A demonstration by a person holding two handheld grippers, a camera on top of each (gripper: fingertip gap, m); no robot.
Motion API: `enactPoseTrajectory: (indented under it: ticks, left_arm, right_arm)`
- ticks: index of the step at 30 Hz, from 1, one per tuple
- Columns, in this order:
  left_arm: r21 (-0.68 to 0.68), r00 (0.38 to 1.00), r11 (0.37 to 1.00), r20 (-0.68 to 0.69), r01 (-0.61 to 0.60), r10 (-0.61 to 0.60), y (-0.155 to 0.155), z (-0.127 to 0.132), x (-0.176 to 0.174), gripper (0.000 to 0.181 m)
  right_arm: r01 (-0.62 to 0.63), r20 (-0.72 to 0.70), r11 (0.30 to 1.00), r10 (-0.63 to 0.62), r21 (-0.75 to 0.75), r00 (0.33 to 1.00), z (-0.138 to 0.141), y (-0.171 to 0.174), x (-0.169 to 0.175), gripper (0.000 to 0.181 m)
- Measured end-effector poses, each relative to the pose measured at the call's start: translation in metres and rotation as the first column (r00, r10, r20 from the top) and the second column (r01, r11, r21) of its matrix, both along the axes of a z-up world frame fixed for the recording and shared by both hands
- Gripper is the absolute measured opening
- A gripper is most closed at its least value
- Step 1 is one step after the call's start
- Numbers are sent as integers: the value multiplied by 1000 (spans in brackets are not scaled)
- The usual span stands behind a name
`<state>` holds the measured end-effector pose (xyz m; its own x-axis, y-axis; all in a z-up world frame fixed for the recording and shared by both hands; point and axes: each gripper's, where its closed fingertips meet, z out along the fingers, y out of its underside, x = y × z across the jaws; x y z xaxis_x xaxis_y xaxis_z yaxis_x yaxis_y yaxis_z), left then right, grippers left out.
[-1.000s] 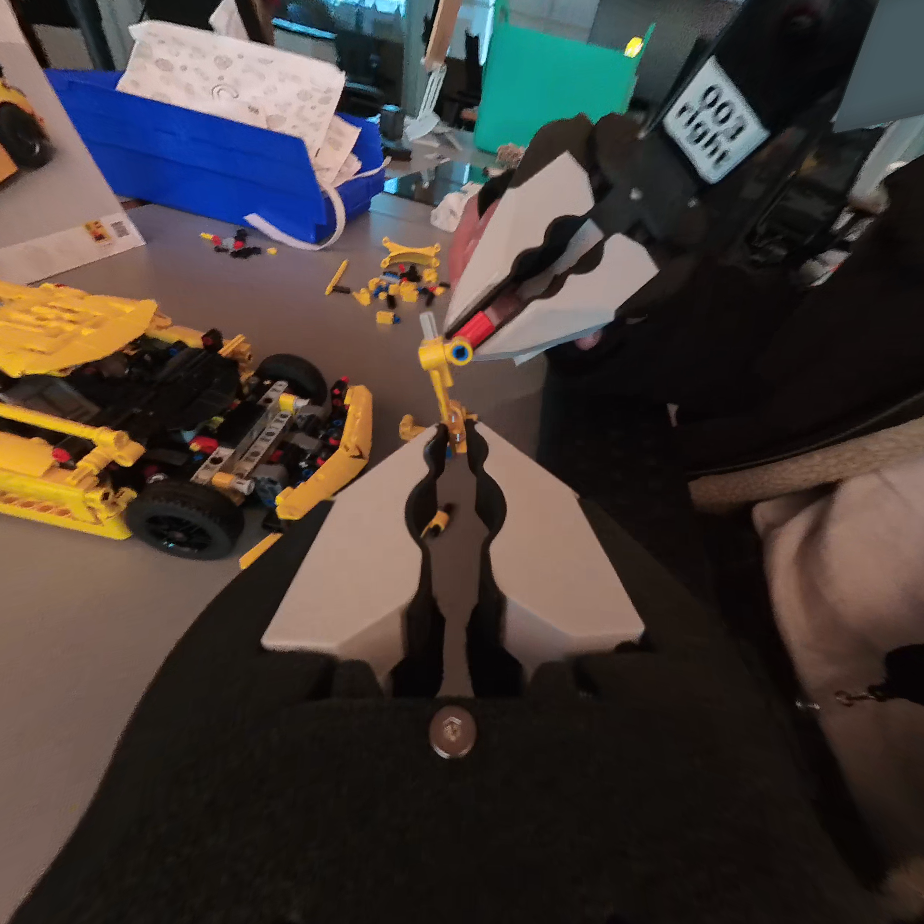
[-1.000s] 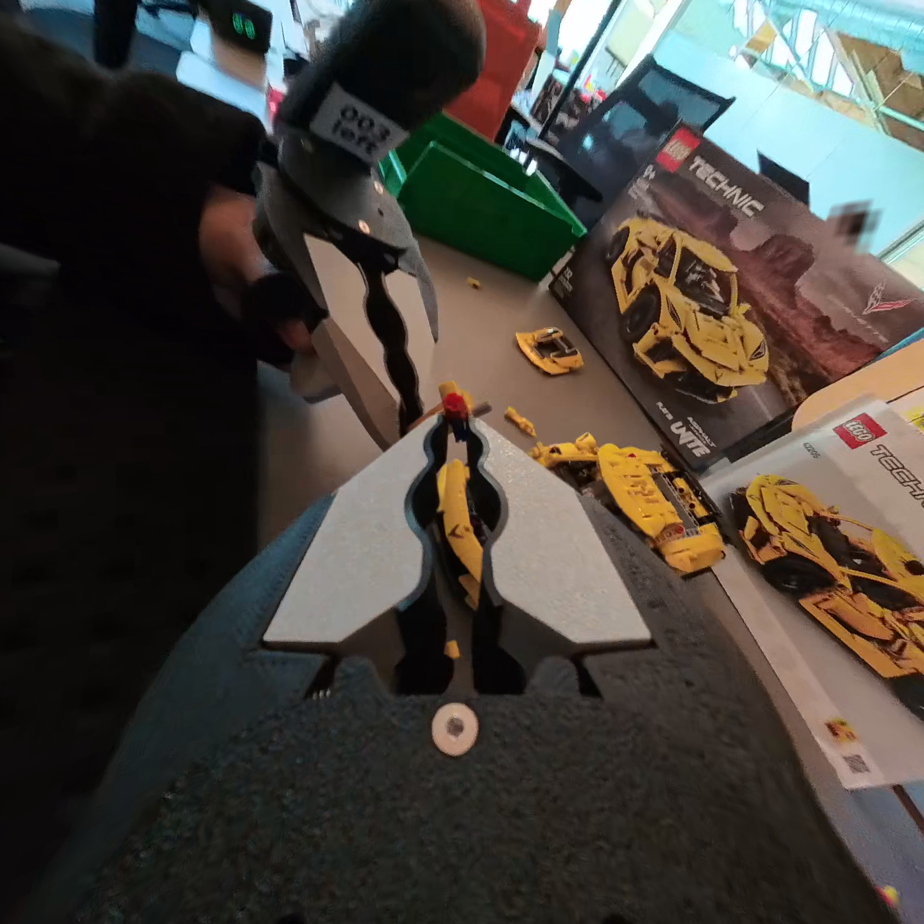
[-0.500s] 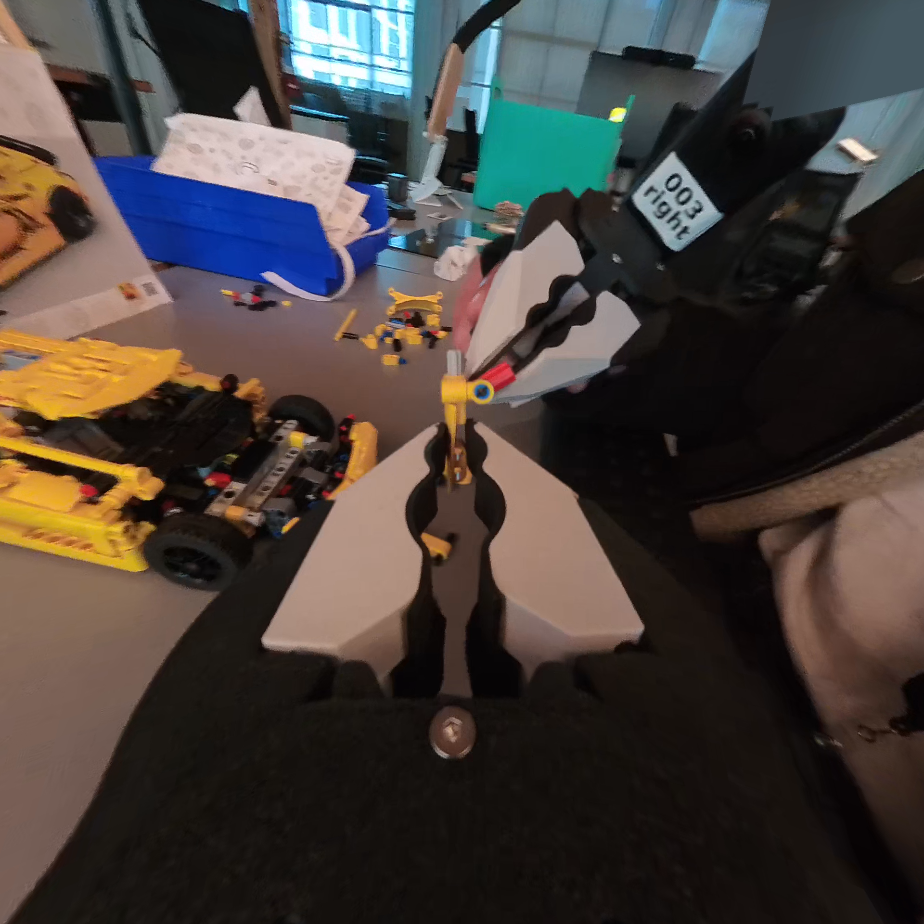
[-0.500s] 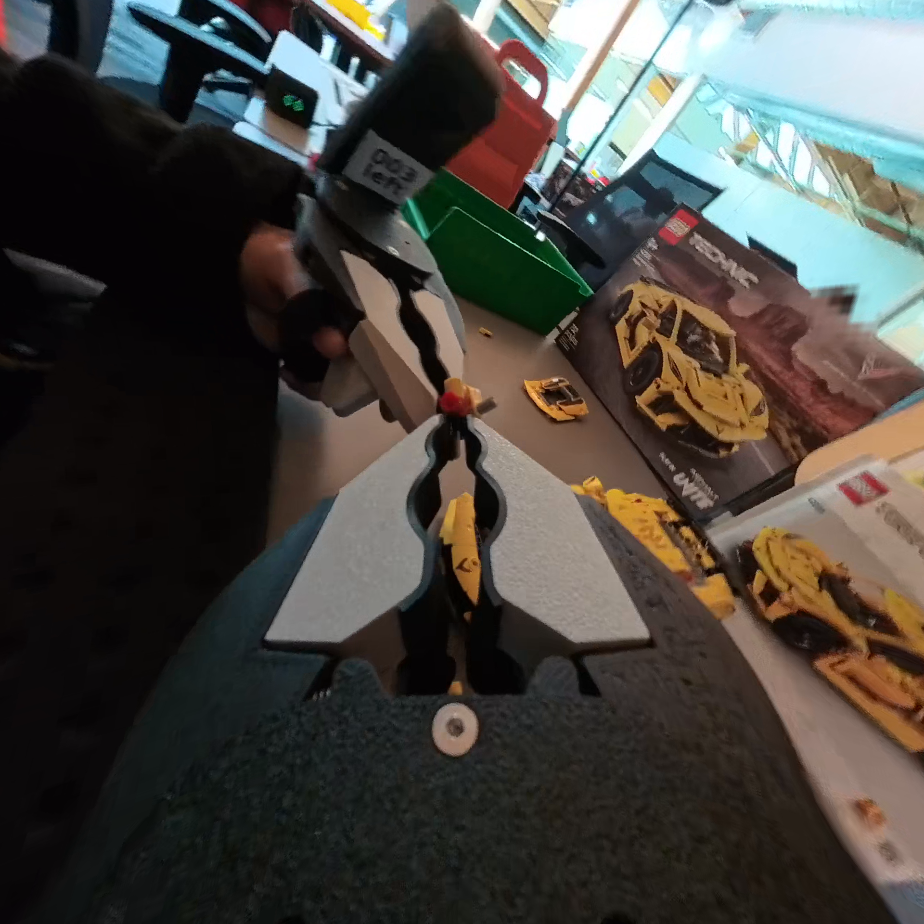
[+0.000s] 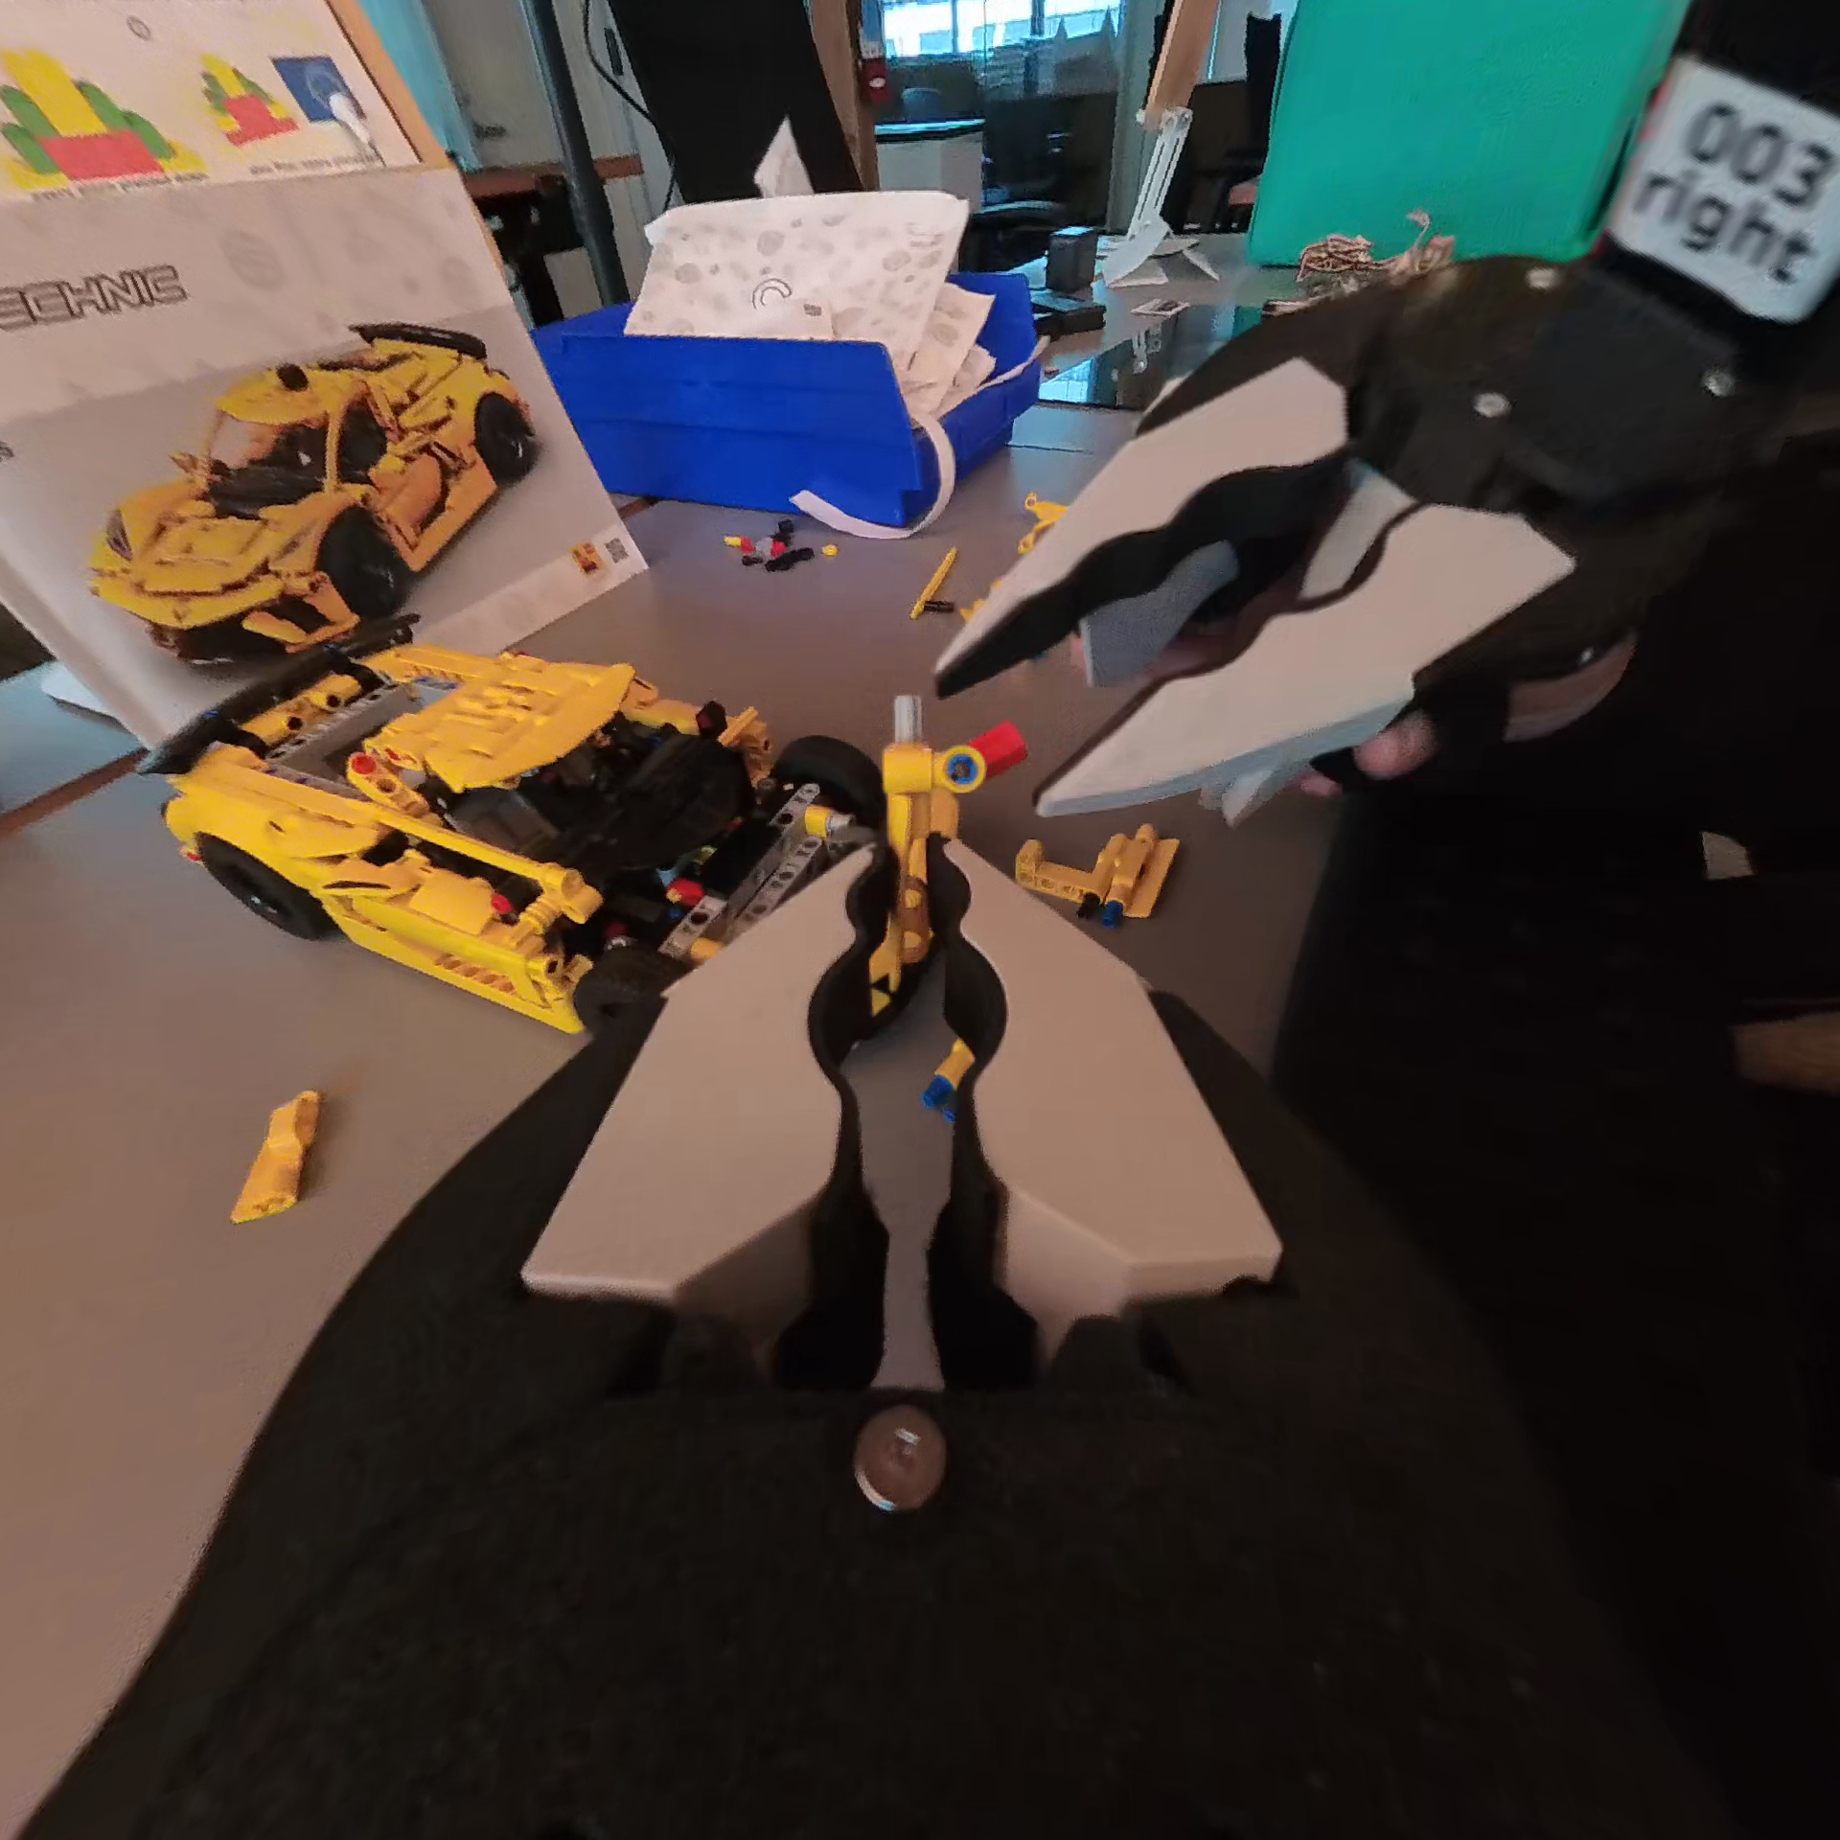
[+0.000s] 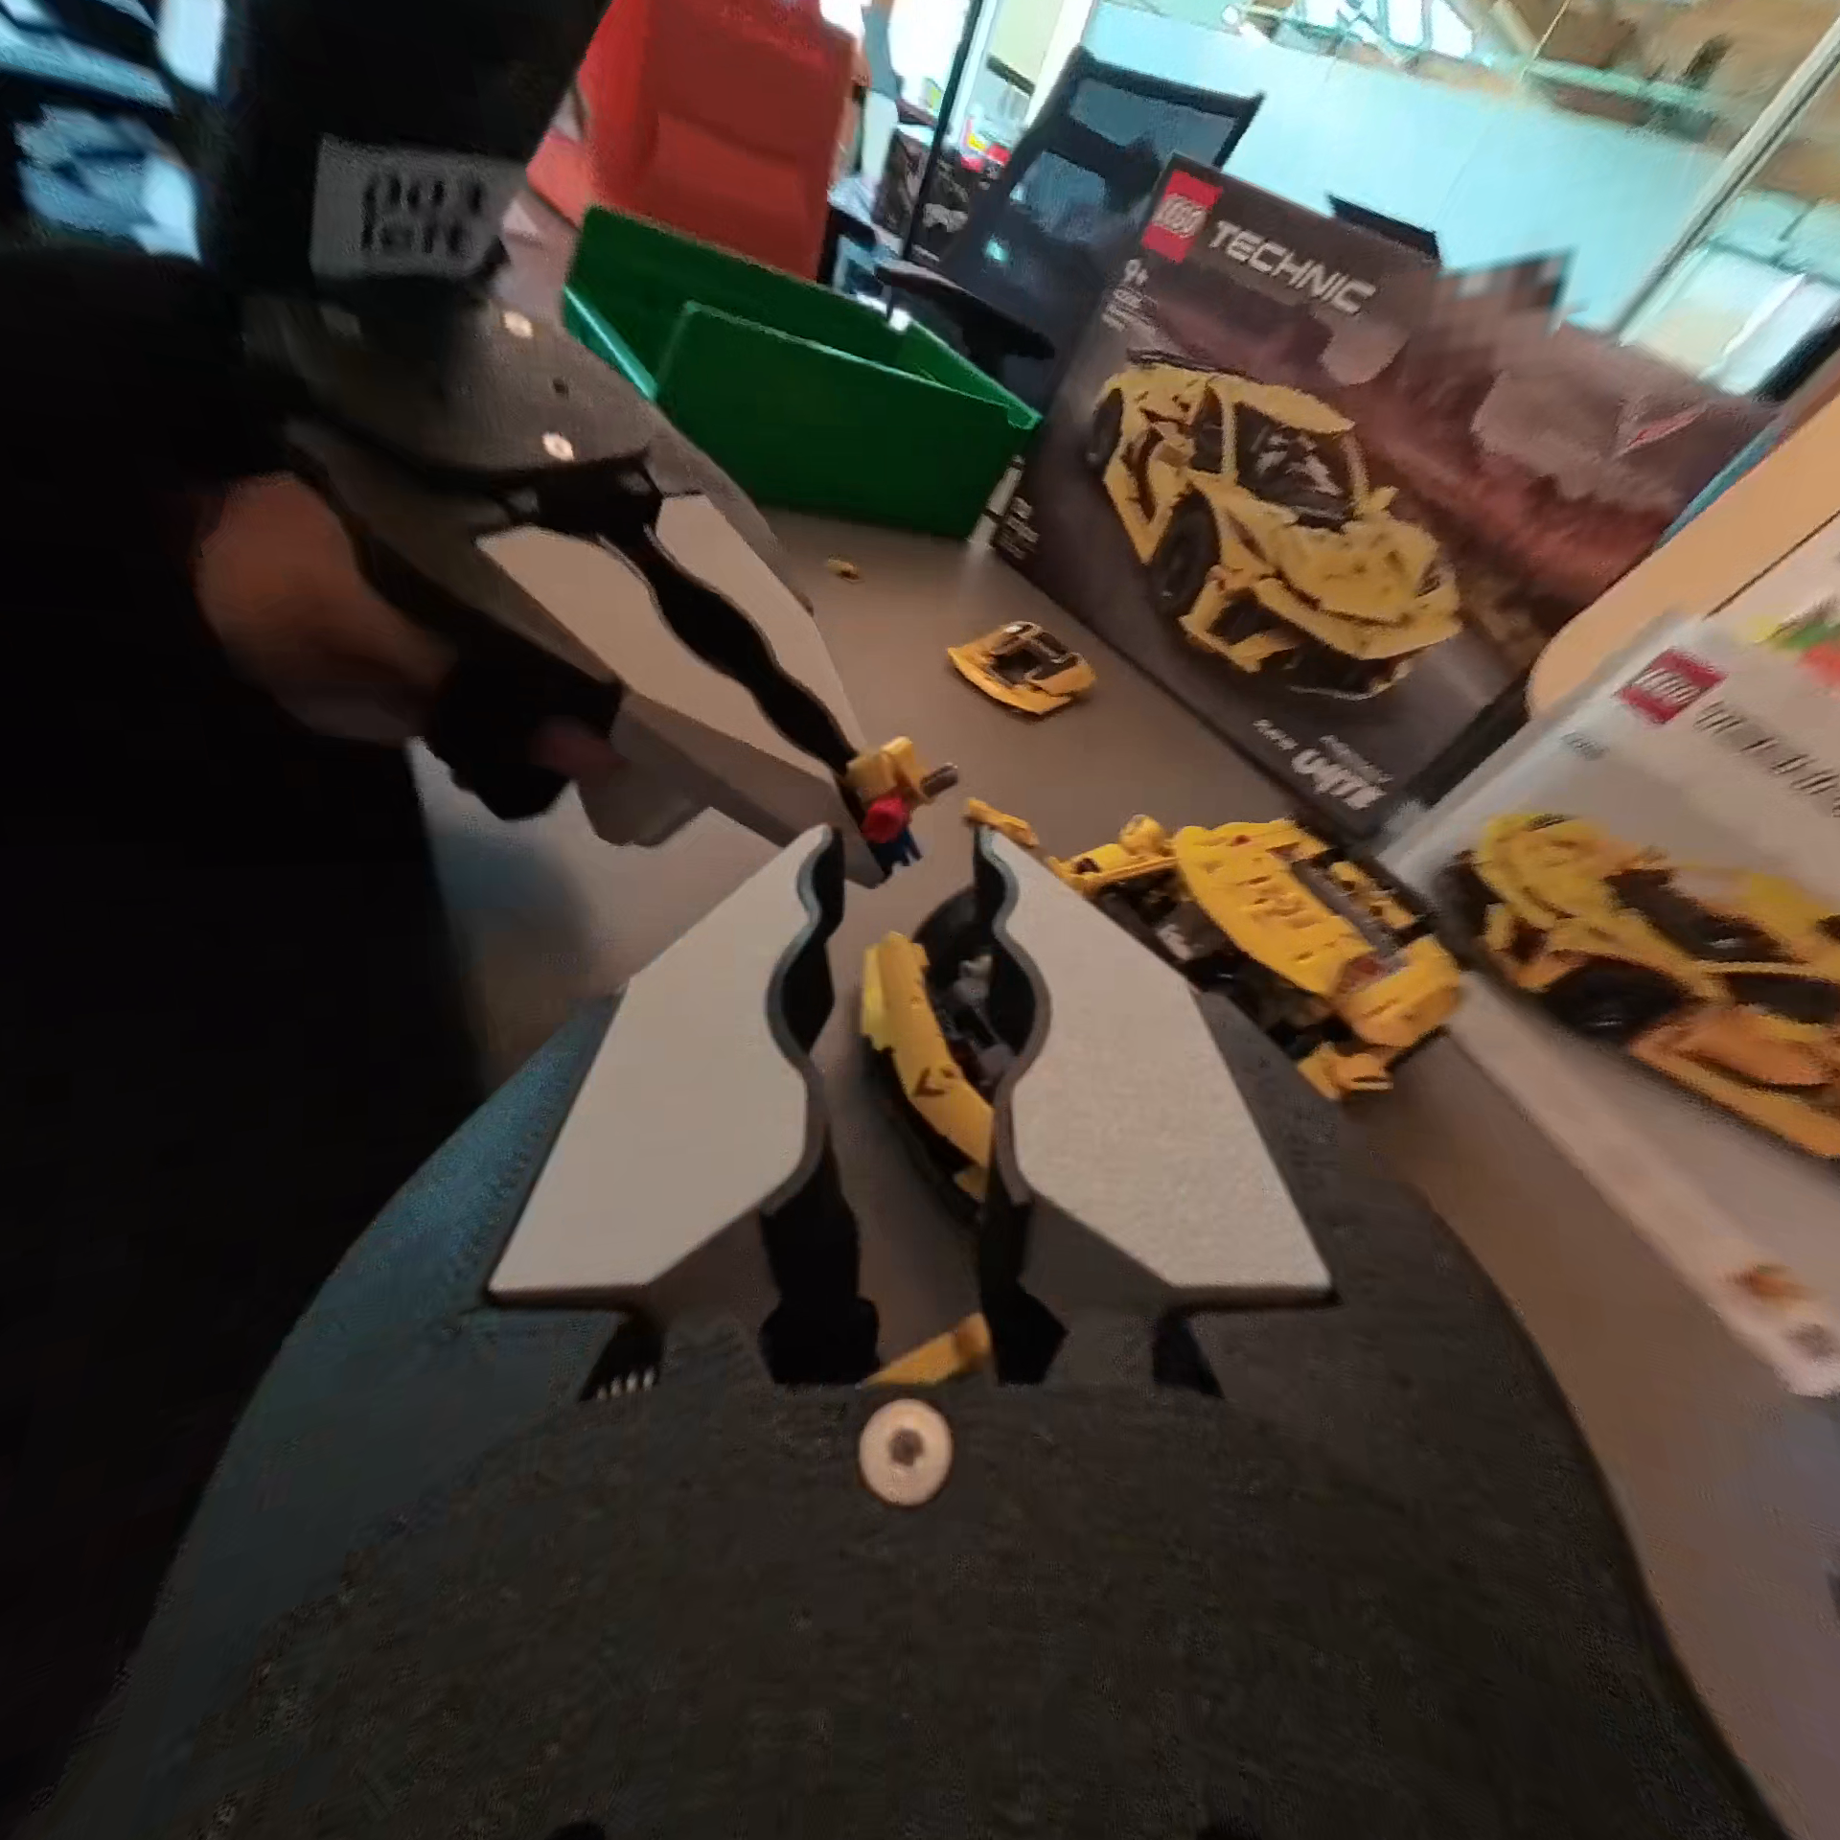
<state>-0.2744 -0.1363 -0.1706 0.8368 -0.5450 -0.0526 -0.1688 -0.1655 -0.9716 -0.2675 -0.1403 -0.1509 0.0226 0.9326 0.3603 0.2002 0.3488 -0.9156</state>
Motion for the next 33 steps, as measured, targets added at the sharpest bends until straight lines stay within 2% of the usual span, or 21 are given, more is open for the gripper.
enactPoseTrajectory:
  ticks: [2,8,15,19,22,26,28,31,33]
  left_arm:
    - [-22,1000,1000,23,19,-19,-1,-1,2,6]
    - [-48,996,996,55,77,-75,-5,-3,11,6]
    - [-103,978,986,178,131,-111,-8,-2,10,6]
    - [-96,946,980,294,173,-138,-12,10,6,6]
    - [-91,961,985,249,147,-120,-10,7,6,6]
    - [-76,959,987,258,140,-116,-9,9,6,6]
    - [-85,966,989,237,123,-100,-7,5,5,6]
    - [-92,982,992,176,82,-65,-4,-1,3,6]
    - [-64,998,997,64,33,-29,-1,-5,1,6]
  right_arm:
    - [13,6,997,-13,77,1000,-2,-1,1,17]
    - [7,38,989,-13,150,999,-8,-4,-1,6]
    - [40,50,955,-57,295,997,-11,-3,-3,4]
    - [30,79,964,-52,264,995,-14,4,1,4]
    - [41,90,963,-67,268,994,-15,6,1,4]
    - [39,66,978,-54,207,996,-12,6,1,4]
    - [72,73,939,-102,336,992,-13,9,1,4]
    - [133,72,836,-201,532,977,-16,16,0,4]
    - [173,73,835,-246,522,966,-20,19,0,4]
